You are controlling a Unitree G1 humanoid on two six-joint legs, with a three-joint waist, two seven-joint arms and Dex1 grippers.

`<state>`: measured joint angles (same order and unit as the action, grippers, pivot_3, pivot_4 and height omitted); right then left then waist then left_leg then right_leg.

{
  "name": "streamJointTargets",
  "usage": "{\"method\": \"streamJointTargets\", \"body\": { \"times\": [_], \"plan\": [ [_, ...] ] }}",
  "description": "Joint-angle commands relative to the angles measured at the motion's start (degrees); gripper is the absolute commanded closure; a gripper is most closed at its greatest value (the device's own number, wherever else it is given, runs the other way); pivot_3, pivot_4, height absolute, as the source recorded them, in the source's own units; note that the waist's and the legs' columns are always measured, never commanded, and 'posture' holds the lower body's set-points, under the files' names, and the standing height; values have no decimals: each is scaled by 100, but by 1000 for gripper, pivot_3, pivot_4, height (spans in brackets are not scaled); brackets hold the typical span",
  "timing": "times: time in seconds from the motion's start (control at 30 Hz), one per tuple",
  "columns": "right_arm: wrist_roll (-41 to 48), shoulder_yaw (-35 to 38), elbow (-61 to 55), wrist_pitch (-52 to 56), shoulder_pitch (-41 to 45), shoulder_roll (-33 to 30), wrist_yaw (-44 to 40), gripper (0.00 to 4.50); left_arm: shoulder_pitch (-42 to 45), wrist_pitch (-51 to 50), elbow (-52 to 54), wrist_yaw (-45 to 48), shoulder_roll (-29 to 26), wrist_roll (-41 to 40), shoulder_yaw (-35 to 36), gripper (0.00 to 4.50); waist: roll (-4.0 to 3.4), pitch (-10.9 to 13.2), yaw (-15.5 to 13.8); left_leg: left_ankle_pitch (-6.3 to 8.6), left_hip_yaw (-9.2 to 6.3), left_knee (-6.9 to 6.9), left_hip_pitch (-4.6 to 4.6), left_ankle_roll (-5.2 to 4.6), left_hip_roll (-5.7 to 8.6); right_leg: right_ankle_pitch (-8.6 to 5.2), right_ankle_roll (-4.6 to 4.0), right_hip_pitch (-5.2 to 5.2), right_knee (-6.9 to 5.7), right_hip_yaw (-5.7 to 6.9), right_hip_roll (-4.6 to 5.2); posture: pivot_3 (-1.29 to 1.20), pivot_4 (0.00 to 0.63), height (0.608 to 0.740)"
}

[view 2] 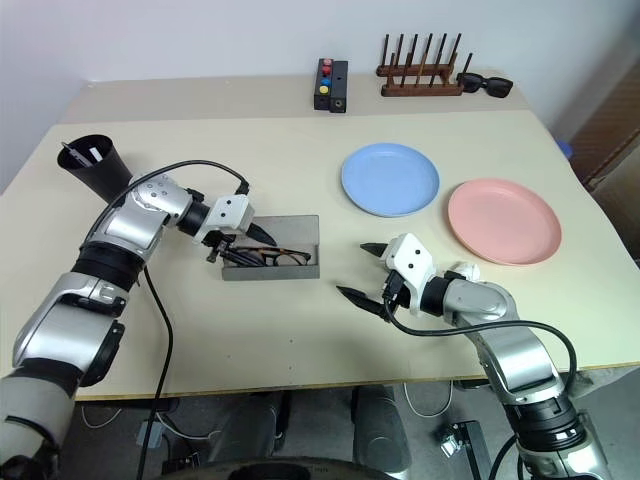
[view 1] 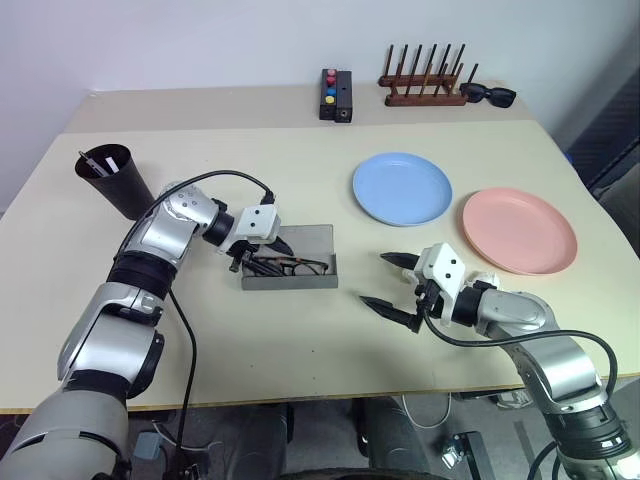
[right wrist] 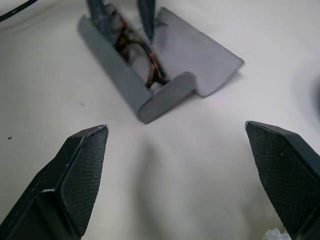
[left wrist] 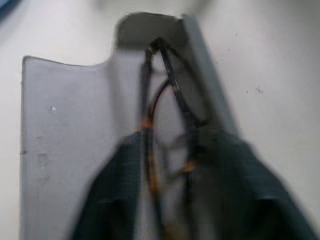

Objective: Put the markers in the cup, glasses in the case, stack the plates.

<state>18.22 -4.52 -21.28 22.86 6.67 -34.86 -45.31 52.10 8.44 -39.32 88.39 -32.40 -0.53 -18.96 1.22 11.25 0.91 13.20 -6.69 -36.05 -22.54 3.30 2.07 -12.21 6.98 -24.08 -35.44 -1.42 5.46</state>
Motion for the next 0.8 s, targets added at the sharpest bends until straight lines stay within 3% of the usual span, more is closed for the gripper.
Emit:
{"method": "streamJointTargets", "body": {
  "times": [0.03, 0.27, 0.37, 0.5, 0.8],
  "plan": [
    [-6, -25, -133, -116, 108, 29, -29, 0, 137, 54, -35, -324, 49, -101, 317, 801, 0, 0, -3, 0, 0, -1, 0, 0, 0, 0, 0, 0, 0, 0, 0, 0, 150, 739],
    [-8, -52, -104, -137, 141, 27, -43, 0, 724, -181, -548, -1339, 222, -522, 1197, 801, 3, 1, -9, 0, -1, -5, -2, 0, 0, -2, 5, 1, 0, 1, 0, 0, 150, 739],
    [-7, -56, -99, -144, 151, 33, -46, 0, 805, -71, -779, -1614, 195, -545, 1438, 1628, 1, 1, 3, 0, -1, -3, -1, 0, 1, -5, 13, 1, 0, 0, 0, 0, 150, 739],
    [-5, -64, -80, -148, 173, 38, -58, 0, 747, 149, -1178, -2143, 149, -138, 1363, 3627, 1, 0, 18, 2, 0, -2, 4, -4, 0, 0, 5, 0, -6, 0, -1, 0, 150, 739],
    [-27, -110, -28, -161, 244, 70, -69, 0, 141, 681, -1248, -2249, 187, 474, 842, 3627, 2, 1, -6, 2, 0, -4, 2, -4, 1, 1, 4, 1, -5, 0, 0, 0, 150, 739]
  ]
}}
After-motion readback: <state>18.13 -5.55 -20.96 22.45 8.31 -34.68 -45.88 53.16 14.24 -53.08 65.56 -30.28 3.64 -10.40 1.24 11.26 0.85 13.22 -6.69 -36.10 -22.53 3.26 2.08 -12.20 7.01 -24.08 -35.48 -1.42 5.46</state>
